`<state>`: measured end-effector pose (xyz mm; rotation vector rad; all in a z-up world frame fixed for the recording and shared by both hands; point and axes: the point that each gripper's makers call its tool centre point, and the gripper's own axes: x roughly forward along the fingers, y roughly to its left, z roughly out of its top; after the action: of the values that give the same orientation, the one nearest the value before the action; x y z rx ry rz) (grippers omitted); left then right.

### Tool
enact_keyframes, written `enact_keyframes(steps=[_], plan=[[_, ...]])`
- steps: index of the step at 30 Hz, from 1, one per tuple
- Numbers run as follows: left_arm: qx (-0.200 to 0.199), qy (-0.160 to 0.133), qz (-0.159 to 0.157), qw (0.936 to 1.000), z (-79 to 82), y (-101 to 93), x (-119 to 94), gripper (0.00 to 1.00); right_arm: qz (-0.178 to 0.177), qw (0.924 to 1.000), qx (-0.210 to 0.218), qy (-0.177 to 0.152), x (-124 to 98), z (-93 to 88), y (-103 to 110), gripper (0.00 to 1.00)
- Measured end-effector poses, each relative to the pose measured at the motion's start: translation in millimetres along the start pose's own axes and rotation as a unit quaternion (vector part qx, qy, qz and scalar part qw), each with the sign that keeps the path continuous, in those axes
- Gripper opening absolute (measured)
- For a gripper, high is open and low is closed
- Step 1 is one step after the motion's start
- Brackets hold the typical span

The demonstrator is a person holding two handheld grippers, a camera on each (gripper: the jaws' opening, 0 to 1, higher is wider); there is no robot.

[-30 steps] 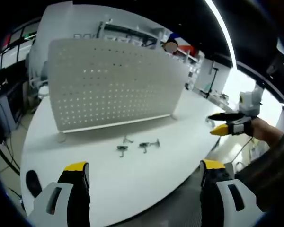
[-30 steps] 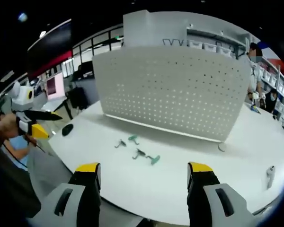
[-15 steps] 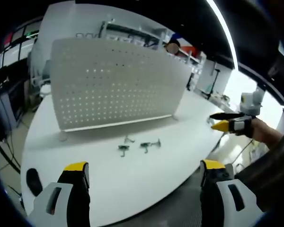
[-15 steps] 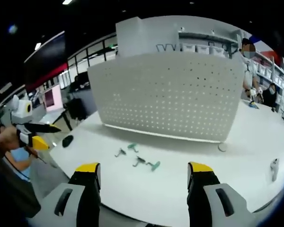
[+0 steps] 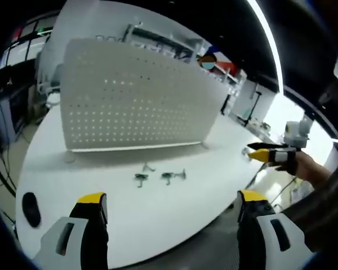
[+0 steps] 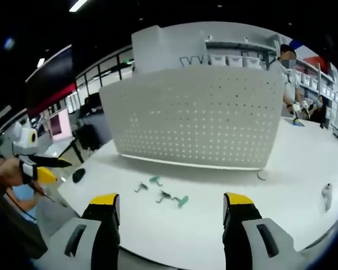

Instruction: Insert the hook assembly into the mounting plate slot until the hook locks in place.

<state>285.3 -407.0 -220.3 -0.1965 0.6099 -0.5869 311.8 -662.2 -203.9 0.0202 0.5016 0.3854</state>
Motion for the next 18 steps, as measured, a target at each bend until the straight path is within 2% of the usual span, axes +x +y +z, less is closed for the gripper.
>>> enact_keyframes(steps=[9, 18], plan=[[0.022, 0.02, 0.013, 0.9995, -9.9, 2.0, 1, 0.97, 0.003, 0.9999, -0.003, 0.01, 2, -6.4, 0, 0.76], [0.019, 0.019, 0.013, 0.9996, -7.9, 2.9, 1, 0.97, 0.01, 0.9998, -0.005, 0.019, 5, -10.2, 4, 0.76]])
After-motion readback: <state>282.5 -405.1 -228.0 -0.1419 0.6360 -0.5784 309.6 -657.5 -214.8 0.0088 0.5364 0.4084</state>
